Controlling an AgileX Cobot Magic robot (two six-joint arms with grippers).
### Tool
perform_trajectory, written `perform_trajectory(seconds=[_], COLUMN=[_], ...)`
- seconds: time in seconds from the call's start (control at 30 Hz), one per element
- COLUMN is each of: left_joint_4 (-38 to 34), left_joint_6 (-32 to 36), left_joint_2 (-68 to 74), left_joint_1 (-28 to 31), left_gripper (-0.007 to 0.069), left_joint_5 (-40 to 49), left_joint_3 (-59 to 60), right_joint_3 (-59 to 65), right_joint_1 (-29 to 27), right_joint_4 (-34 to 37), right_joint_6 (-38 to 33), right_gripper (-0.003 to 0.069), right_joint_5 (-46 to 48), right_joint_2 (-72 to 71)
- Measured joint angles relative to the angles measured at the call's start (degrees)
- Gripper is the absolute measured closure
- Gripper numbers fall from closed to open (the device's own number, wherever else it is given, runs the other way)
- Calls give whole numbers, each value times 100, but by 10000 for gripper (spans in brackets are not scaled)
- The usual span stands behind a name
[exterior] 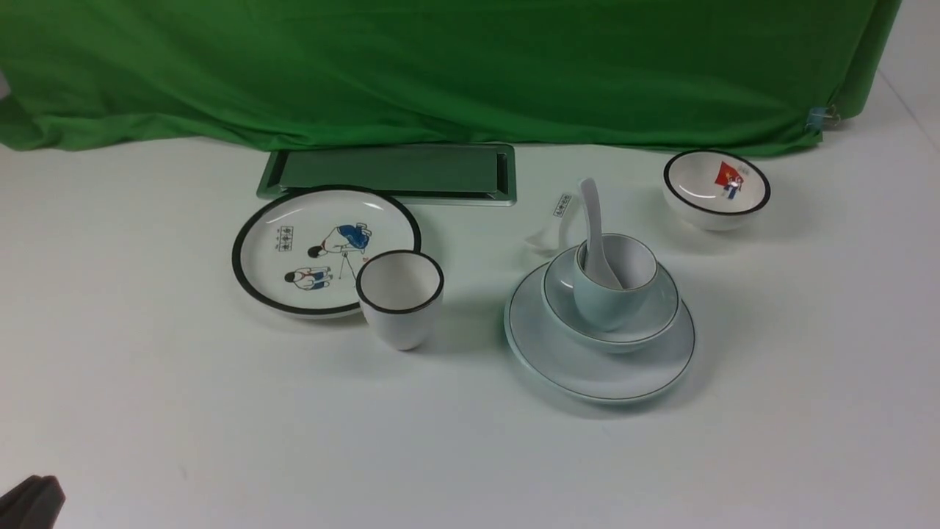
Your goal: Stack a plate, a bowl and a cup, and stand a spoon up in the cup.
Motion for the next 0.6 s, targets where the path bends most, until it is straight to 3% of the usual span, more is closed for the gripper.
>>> perform_trajectory(seconds=[0.6], left_joint_4=[0], left_joint_6=[-5], left_joint_2=[0], left_joint_1=[0], left_gripper=[653], left_joint_5=[-5], left_joint_3=[0], right_joint_3=[0], right_joint_1=[0], right_joint_4=[0], right_joint_6=[-5], right_gripper=[574], right_joint_5=[0], right_joint_2=[0])
